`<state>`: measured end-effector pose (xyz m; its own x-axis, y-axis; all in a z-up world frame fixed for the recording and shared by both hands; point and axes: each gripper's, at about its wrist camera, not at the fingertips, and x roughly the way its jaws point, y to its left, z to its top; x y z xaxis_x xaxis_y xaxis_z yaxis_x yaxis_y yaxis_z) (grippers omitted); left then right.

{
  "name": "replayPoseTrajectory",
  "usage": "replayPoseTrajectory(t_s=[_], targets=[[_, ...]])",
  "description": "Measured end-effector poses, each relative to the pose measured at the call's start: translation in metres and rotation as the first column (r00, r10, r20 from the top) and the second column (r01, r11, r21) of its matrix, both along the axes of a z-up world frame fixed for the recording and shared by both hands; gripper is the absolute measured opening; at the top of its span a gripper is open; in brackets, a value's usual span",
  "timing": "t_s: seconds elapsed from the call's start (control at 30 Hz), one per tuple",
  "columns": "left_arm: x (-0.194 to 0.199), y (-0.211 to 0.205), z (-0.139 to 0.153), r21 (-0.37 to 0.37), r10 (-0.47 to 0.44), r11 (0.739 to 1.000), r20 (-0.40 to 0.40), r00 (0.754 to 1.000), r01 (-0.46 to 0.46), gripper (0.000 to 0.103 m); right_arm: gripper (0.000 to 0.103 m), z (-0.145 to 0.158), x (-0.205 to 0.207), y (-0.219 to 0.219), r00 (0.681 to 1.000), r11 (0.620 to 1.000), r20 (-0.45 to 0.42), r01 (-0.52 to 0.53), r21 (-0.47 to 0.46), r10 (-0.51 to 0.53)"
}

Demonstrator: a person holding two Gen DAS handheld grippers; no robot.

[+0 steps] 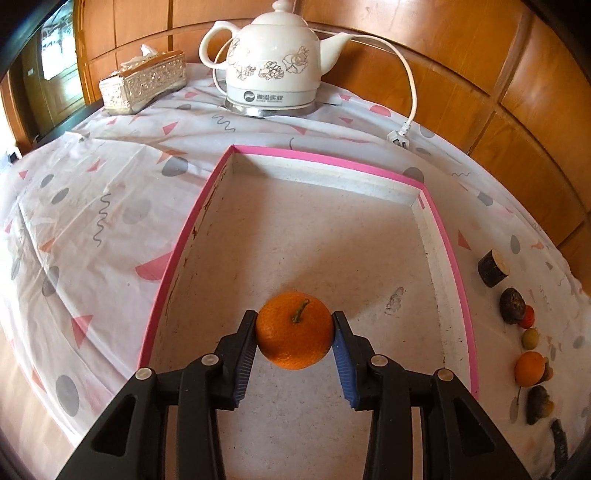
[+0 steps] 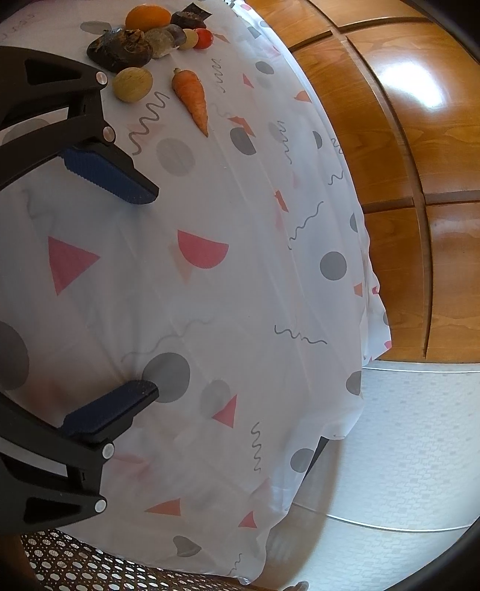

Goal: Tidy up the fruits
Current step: 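Carry the mandarin into the pink tray and open the left tool, then reach the right tool to the small yellow round fruit and grasp it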

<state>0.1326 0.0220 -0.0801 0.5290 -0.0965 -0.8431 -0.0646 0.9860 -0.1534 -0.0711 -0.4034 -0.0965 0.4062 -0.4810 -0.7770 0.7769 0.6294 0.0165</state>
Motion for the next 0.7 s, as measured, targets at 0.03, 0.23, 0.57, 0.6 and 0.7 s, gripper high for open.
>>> replayPoseTrajectory(t_s=[0.03,0.23,0.57,0.6,0.7], targets=[[-0.001,0.000,0.000,-0.005,0.000,1.000,0.002,1.000,0.000,0.041,0.099,0.000,0.000,0.000,1.000,1.000,0.000,0.000,0.000,0.000],[-0.008,0.004,0.009,-0.022,-0.007,1.000,0.025,1.000,0.007,0.058,0.099,0.000,0.000,0.000,1.000,1.000,-0.006,-0.003,-0.003,0.003],[-0.037,0.007,0.031,-0.031,-0.015,0.999,0.084,0.996,0.018,0.066,0.099,0.002,0.000,0.001,0.999,0.999,-0.021,-0.033,0.004,0.033],[-0.040,0.008,0.033,-0.036,-0.016,0.999,0.087,0.996,0.019,0.067,0.099,0.003,0.000,0.002,0.999,0.999,-0.021,-0.044,0.009,0.044],[-0.050,0.011,0.036,-0.043,-0.021,0.999,0.097,0.995,0.026,0.068,0.097,0.005,0.000,0.005,0.995,0.995,-0.016,-0.099,0.025,0.099]])
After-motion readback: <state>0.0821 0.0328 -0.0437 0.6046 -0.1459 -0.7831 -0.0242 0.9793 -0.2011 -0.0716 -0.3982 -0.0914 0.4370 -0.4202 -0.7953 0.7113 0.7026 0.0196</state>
